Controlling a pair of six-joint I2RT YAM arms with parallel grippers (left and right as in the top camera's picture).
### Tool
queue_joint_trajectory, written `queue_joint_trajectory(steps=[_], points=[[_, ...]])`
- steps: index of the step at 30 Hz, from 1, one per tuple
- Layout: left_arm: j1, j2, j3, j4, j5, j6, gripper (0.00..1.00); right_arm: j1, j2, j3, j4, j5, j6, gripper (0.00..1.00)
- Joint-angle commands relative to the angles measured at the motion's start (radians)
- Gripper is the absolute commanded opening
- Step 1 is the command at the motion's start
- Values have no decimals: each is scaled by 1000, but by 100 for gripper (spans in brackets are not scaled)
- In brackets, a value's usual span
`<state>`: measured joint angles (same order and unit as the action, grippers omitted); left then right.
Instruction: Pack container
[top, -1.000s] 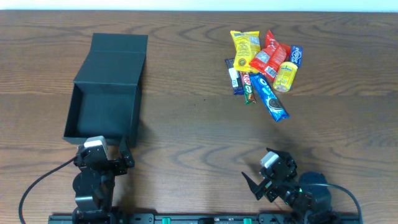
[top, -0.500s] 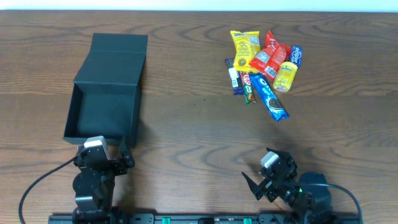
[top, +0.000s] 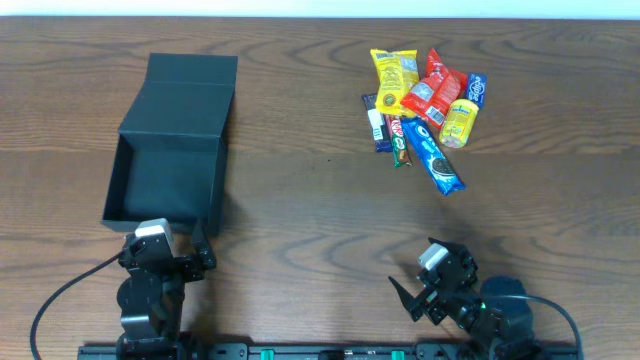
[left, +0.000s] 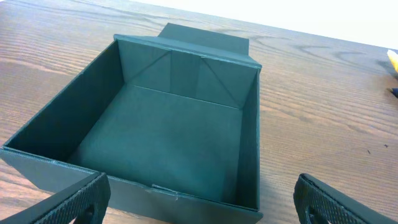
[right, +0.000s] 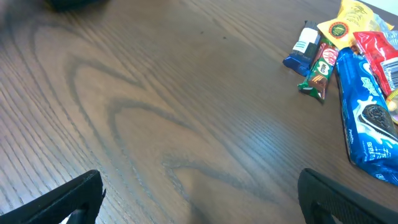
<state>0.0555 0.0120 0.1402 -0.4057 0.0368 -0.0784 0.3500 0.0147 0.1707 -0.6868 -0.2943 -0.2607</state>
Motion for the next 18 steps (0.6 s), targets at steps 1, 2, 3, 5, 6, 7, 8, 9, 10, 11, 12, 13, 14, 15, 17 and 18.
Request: queue_joint_trajectory(steps=[1,2,3,5,6,7,8,9,10,11,12,13,14,15,17,18], points=[[3,-8,-21,-1,-18,-4,95,11,-9,-4,-1,6,14,99],[3,-8,-21,-1,-18,-4,95,11,-9,-4,-1,6,14,99],[3,-8,-21,-1,-18,-4,96,11,-9,-4,-1,6,14,99],[3,-8,-21,-1,-18,-4,95,11,-9,-4,-1,6,14,99],[3,-8,-21,-1,-18,-4,95,11,-9,-4,-1,6,14,99],[3,-8,-21,5,-14,-10,95,11,-9,-4,-1,6,14,99],[3,-8,-21,10,13,-37,95,11,-9,-4,-1,6,14,99],[3,-8,-21,11,46,-71,95,11,-9,-4,-1,6,14,99],[3,-8,-21,10,97,-126,96,11,-9,-4,-1,6,14,99],[3,-8,-21,10,144,-181,95,11,-9,-4,-1,6,13,99],[3,-8,-21,9,243,-280,95,11,-9,-4,-1,6,14,99],[3,-8,-21,2,322,-342,95,11,-9,-4,-1,6,14,99],[3,-8,-21,-3,396,-389,95,11,-9,-4,-1,6,14,99],[3,-8,-21,0,433,-407,95,11,-9,-4,-1,6,14,99],[3,-8,-21,4,419,-414,95,11,-9,-4,-1,6,14,99],[3,-8,-21,8,419,-427,95,11,-9,-4,-1,6,14,99]])
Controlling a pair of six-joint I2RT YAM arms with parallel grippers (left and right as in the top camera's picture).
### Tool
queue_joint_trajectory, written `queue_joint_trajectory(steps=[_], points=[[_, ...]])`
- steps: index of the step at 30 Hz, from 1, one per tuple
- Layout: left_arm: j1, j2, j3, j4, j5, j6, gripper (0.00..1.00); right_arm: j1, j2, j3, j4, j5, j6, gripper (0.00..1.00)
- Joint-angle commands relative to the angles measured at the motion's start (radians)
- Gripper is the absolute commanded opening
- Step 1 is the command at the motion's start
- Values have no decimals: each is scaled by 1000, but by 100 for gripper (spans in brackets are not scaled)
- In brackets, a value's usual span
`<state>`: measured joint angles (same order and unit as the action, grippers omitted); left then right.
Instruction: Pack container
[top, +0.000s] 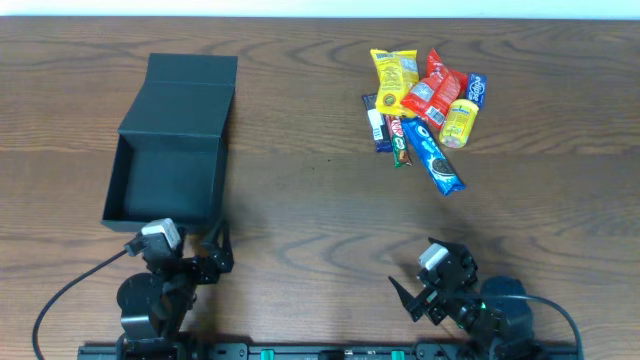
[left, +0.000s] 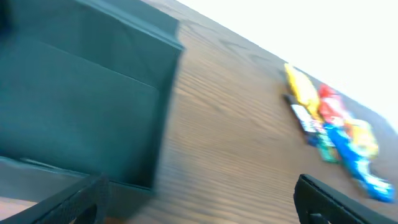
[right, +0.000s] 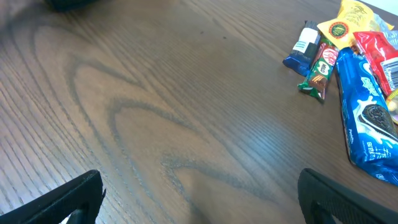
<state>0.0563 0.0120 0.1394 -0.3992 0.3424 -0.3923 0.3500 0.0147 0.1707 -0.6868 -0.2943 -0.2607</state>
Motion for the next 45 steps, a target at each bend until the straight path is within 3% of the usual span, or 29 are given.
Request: queue_joint_trajectory(steps=[1,4,8,14,22,29,40,41,44,45], points=[[2,-8,-20,8,116,-133,95,11,-9,-4,-1,6,14,99],[2,-8,-20,40,149,-206,95,11,-9,-4,-1,6,14,99],[2,-6,-2,121,209,-209,95,11,-9,-4,-1,6,14,99],[2,89,151,111,139,-64,96,11,-9,-4,-1,6,14,99],[2,512,455,-75,23,257,96,11,-9,-4,-1,6,14,100],[-3,897,621,-87,-66,415,96,11,-9,-4,-1,6,14,99],[-110,1332,674,-70,-184,441,96,11,-9,-4,-1,6,14,99],[-113,1356,674,-68,-194,436,100,11,-9,-4,-1,6,14,99],[-114,1427,674,-58,-196,437,72,11,-9,-4,-1,6,14,99],[-114,1443,674,-51,-196,433,59,11,-9,-4,-1,6,14,99]])
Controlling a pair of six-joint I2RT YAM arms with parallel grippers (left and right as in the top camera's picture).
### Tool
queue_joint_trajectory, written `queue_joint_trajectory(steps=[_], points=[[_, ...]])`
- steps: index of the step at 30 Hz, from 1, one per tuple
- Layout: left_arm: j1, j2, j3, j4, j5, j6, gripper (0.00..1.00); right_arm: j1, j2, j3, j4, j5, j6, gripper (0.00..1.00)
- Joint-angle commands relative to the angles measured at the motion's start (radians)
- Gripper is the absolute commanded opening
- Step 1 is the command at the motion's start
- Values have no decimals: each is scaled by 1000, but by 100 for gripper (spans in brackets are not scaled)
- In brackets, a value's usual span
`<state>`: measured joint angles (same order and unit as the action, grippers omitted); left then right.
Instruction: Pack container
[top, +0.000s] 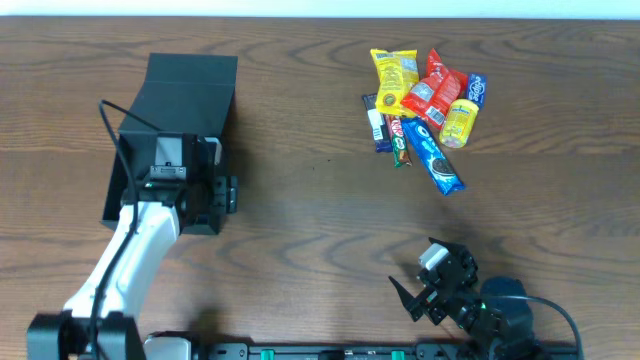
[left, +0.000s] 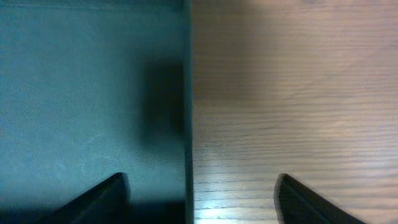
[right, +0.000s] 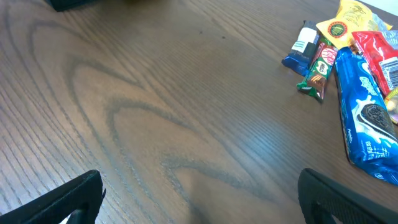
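An open black box (top: 135, 185) with its lid flap folded back stands at the left; nothing shows inside it. My left gripper (top: 205, 195) points down over the box's right wall (left: 187, 124), open, one finger over the box floor (left: 81, 93), the other over the table. A pile of snack packets (top: 425, 100) lies at the back right: a yellow bag (top: 394, 75), red packets, a blue cookie pack (top: 432, 157) and small bars. My right gripper (top: 415, 295) rests open at the front edge with nothing in it; its view shows the blue pack (right: 367, 124) ahead.
Bare wooden table (top: 310, 200) lies between the box and the snacks. A cable (top: 110, 115) from the left arm loops over the box's left side. The table's far edge runs just behind the box and the snacks.
My left arm has reached out from the front edge to the box's right wall, gripper now pointing straight down and still open. The right arm, box and snacks have not moved.
At first both grippers sat open at the front edge, the left one facing into the box. Then the left gripper was turned right towards the snacks. Now it hangs open over the box's right wall. The right gripper stayed put throughout.
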<state>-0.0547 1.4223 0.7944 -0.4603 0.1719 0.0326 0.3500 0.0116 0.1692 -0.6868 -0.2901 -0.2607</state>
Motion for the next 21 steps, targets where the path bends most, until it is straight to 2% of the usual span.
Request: queue_joint_trajectory(steps=[1,3,4,9,13,18,21], points=[[-5,51,19,23,-26,-5,43,11,-6,-3,-1,2,14,99],[-6,76,19,46,-20,-31,16,11,-6,-3,-1,2,14,99],[-6,83,19,57,-17,-44,6,11,-6,-3,-1,2,14,99],[-26,87,19,140,-9,-143,6,11,-6,-3,-1,2,14,99],[-73,87,19,264,76,-198,5,11,-6,-3,-1,2,14,99],[-209,108,26,397,53,-259,6,11,-6,-3,-1,2,14,99],[-282,168,75,419,54,-319,5,11,-6,-3,-1,2,14,99]])
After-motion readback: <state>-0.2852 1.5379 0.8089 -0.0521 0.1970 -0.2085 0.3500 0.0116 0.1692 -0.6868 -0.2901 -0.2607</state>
